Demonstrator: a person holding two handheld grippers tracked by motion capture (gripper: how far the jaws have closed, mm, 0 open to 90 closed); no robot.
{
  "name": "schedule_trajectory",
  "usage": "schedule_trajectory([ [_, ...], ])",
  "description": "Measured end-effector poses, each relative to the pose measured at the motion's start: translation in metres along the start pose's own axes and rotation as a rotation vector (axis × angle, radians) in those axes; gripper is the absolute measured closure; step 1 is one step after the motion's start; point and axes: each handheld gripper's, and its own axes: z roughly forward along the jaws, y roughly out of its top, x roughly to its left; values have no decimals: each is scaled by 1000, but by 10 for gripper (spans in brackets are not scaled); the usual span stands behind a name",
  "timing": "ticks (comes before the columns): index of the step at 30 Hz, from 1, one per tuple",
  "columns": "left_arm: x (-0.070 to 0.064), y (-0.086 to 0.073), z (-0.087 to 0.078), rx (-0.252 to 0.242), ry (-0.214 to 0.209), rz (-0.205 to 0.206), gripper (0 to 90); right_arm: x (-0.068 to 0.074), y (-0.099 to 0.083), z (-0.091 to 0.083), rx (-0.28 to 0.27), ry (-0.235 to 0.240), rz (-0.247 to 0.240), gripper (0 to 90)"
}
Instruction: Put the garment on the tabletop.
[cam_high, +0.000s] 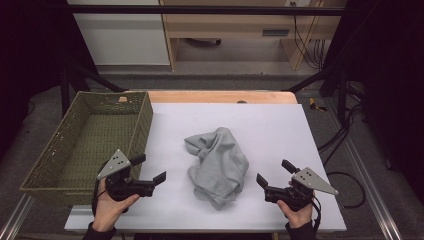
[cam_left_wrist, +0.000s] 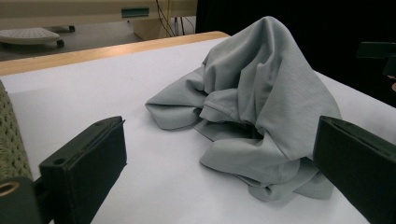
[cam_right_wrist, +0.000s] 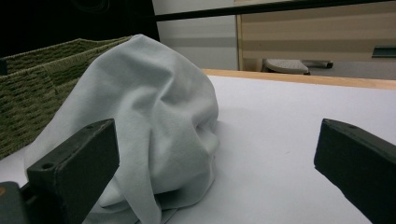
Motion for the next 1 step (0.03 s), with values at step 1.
schedule_trajectory([
  [1,2,0,-2,-6,0,-3,26,0,0,0,-1,5,2,3],
])
